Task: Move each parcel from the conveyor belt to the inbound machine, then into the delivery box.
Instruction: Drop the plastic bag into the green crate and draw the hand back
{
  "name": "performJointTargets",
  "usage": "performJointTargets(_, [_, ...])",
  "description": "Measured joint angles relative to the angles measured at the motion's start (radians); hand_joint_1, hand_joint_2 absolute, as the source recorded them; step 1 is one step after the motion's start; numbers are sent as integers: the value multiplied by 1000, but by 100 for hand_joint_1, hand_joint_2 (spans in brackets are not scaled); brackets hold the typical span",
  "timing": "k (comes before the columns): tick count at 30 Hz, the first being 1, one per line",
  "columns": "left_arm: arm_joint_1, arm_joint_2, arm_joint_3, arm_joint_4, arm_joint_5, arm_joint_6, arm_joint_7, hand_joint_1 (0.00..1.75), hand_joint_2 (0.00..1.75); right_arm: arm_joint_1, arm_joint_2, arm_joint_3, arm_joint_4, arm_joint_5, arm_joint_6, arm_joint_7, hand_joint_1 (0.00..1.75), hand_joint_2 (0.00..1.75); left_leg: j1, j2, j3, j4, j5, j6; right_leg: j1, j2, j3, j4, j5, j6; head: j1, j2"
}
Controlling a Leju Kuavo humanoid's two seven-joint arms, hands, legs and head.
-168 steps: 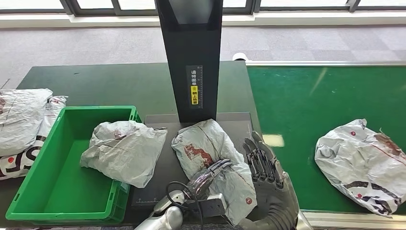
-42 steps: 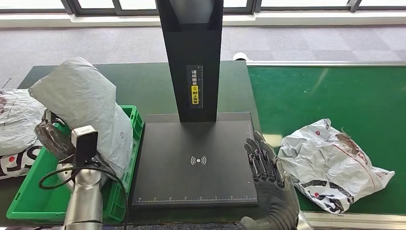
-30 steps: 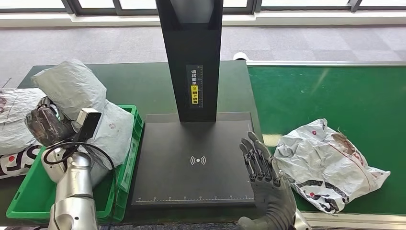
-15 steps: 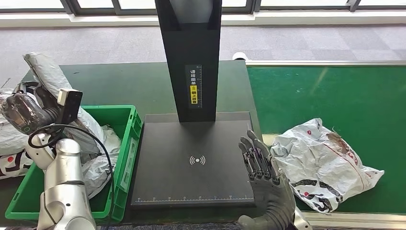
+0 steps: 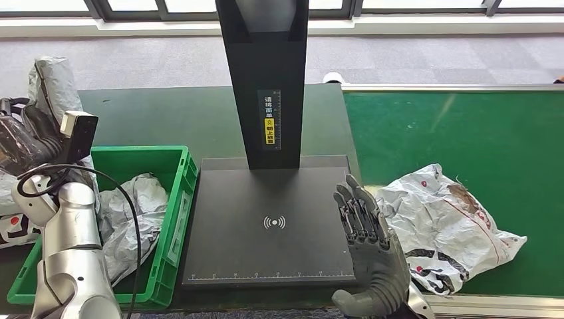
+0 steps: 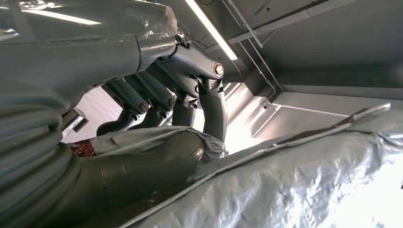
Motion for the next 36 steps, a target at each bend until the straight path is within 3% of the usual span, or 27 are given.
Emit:
performJointTargets(5, [22, -8, -54, 89, 66, -10, 2, 175, 175, -3, -2, 0, 3, -1, -3, 0, 0, 175, 0, -1, 0, 0, 0, 0, -1, 0, 0, 0, 0, 0, 0, 0])
performJointTargets(17, [116, -39, -187, 212, 318, -152, -41, 175, 175, 1, -3, 0, 3, 4, 8, 0, 0, 175, 0, 1, 0, 0, 0, 0, 0, 1, -1, 0, 0, 0, 0, 0])
performJointTargets(18, [119, -39, -192, 216, 322, -156, -43, 142, 175, 2, -3, 0, 3, 4, 8, 0, 0, 175, 0, 1, -1, 0, 0, 0, 0, 1, -1, 0, 0, 0, 0, 0])
performJointTargets(21, [125, -40, -203, 226, 351, -183, -57, 11, 175, 3, -3, 0, 3, 4, 8, 0, 0, 175, 0, 1, -1, 0, 0, 0, 0, 1, -1, 0, 0, 0, 0, 0])
performJointTargets(22, [128, -41, -207, 229, 372, -199, -68, 0, 131, 4, -3, 0, 3, 4, 8, 0, 0, 175, 0, 1, -1, 0, 0, 0, 0, 1, -1, 0, 0, 0, 0, 0])
performJointTargets(25, [147, -43, -227, 226, 453, -240, -106, 0, 0, 8, -4, 0, 3, 4, 5, 0, 0, 175, 0, 1, -1, 0, 0, 0, 0, 1, -1, 0, 0, 0, 0, 0])
performJointTargets(31, [235, -73, -271, 92, 758, -301, -180, 0, 0, 14, -5, 0, 3, 0, -9, 0, 0, 175, 0, 2, -1, 0, -1, 0, -1, 2, -1, 0, 0, 0, 0, 0])
performJointTargets(36, [277, -89, -289, 1, 808, -318, -193, 0, 0, 15, -5, 0, 3, -3, -12, 0, 0, 175, 0, 1, -1, 0, -1, 0, 0, 2, -1, 0, 0, 0, 0, 0])
